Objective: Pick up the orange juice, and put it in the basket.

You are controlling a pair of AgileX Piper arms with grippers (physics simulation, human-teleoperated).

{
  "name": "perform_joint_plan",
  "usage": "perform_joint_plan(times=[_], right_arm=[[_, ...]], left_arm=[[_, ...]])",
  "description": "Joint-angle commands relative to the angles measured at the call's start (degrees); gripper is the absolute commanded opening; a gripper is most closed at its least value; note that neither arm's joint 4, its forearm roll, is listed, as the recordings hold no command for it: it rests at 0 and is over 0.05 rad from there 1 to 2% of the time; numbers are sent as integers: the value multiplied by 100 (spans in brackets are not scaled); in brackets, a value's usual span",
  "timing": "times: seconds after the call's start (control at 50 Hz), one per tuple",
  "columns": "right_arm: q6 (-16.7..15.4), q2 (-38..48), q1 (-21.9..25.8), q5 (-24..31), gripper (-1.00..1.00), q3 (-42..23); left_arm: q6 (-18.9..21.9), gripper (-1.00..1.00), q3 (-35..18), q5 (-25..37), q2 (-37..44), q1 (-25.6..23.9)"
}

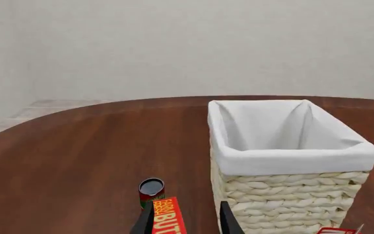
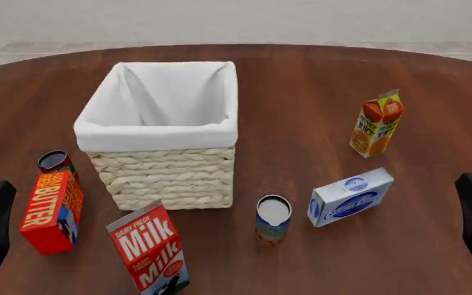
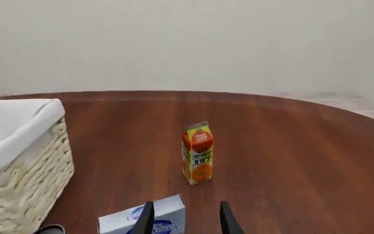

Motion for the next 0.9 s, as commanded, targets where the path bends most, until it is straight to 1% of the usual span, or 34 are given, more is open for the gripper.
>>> perform_joint_plan(times=[0.02,0.06,0.1,0.18,0.24,0.26,0.3,0.34,0.38,0.44,0.48,0.5,0.52,0.54,0.6,0.62,0.64,0.66,0.68,0.7,0.72,0.78,0.8,0.82,0.88,0.9], right_arm=[[124,554,-39,-16,100,-407],[49,763,-33,-34,100,-669],[55,971,9,-58,100,-821],[-153,1427,101,-37,100,-1223],[-180,1647,151,28,100,-1468],[-304,1899,163,25,100,-1580],[-173,1915,452,148,100,-1715],[-201,2174,372,169,100,-1943],[-45,2358,434,245,100,-2161],[-70,2607,518,361,100,-2469],[-118,2824,536,464,100,-2750],[-240,2937,612,517,100,-2825],[-240,2938,612,517,100,-2827],[-331,3101,614,591,100,-3060],[-338,3323,507,611,100,-3238],[-407,3446,523,657,100,-3338],[-487,3593,412,646,100,-3411],[-667,3691,418,642,100,-3445],[-758,3809,420,650,100,-3465],[-653,3869,425,640,100,-3519],[-641,4035,465,691,100,-3576],[-608,4170,406,659,100,-3644],[-789,4345,415,673,100,-3690],[-747,4389,418,664,100,-3725],[-838,4664,493,732,100,-3911],[-895,4800,585,789,100,-3992]], left_arm=[[0,100,-1,0,1,0],[0,100,-1,0,2,0],[0,100,-1,0,1,0],[0,100,-1,0,1,0],[0,100,-1,0,0,1],[0,100,-1,0,2,0],[2,100,-1,0,0,-1],[0,100,-1,0,1,-1],[-1,100,-1,0,1,0],[1,100,-1,0,1,1],[-1,100,-1,-1,0,0],[-1,100,-1,0,0,1],[-1,100,-1,0,0,1],[1,100,-1,0,1,0],[0,100,-1,0,1,0],[1,100,-1,0,2,-1],[0,100,-1,0,1,1],[0,100,-1,0,2,1],[1,100,-1,0,1,0],[0,100,-1,0,0,0],[1,100,-1,0,1,1],[0,100,-1,0,0,1],[-1,100,0,0,2,0],[0,100,-1,0,1,-1],[-1,100,-1,0,1,1],[-1,100,-1,0,1,1]])
